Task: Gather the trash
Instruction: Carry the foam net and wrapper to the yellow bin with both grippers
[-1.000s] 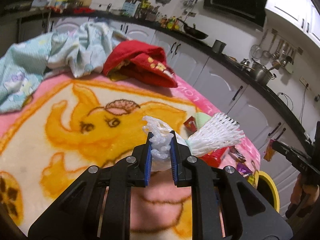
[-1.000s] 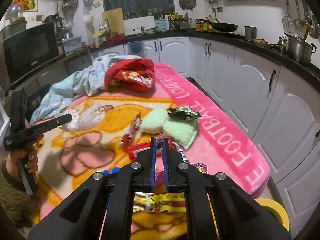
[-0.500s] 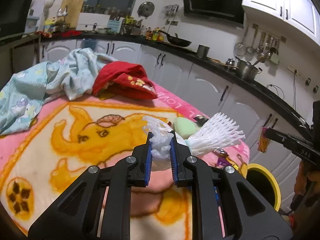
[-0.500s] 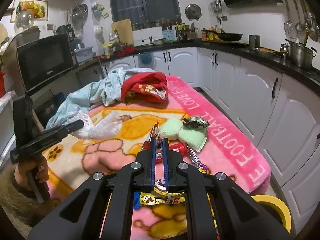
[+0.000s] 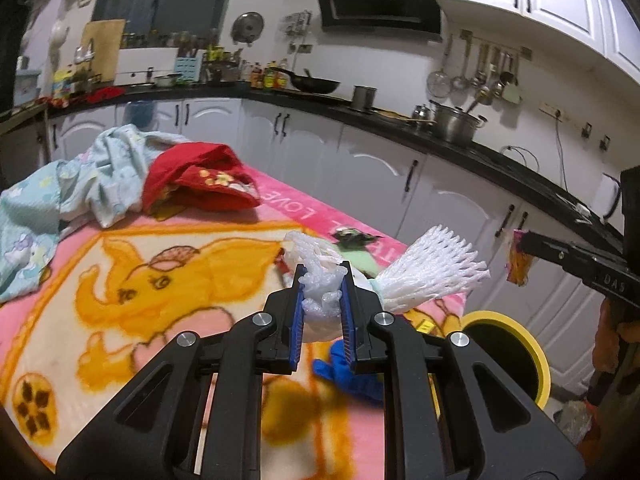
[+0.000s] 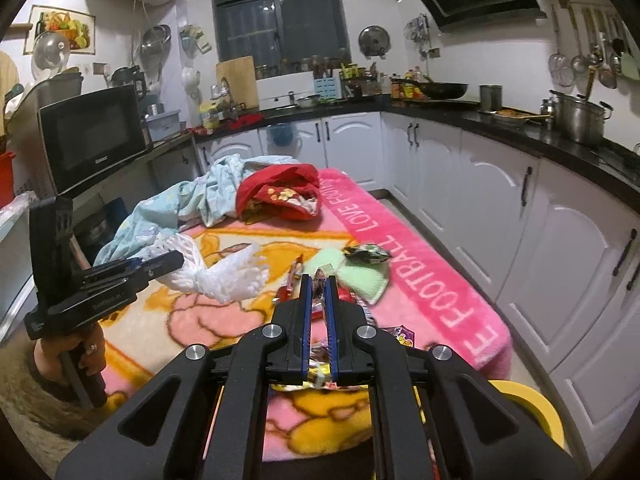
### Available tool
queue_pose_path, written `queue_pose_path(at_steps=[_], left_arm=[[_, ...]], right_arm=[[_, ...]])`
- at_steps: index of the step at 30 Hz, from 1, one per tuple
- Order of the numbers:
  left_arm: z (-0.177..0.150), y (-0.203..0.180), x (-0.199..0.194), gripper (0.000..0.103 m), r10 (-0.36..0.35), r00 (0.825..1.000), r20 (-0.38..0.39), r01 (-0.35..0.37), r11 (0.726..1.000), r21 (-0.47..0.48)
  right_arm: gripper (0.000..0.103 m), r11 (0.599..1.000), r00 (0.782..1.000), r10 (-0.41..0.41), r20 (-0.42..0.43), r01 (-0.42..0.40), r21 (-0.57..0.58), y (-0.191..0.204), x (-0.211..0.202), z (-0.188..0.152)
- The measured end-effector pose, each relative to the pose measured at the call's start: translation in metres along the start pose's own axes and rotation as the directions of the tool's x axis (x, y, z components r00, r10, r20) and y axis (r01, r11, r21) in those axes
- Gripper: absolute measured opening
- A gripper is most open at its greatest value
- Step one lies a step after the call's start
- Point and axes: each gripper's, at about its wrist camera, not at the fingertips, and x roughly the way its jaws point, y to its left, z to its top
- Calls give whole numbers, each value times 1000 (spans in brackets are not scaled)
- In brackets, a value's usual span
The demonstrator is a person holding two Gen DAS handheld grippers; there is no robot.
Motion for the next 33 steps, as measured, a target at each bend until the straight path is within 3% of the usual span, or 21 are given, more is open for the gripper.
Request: queue_pose_path(at_steps=[19, 33], left_arm=[[-10, -86, 26, 10, -124, 991, -51, 129, 983, 132], [-38, -149, 53, 10, -188, 971, -145, 219, 946, 238]], right_arm=[[7, 990, 990, -134, 39, 132, 43, -49, -60, -22], [7, 979, 984, -176, 18, 173, 107, -86, -84, -51]])
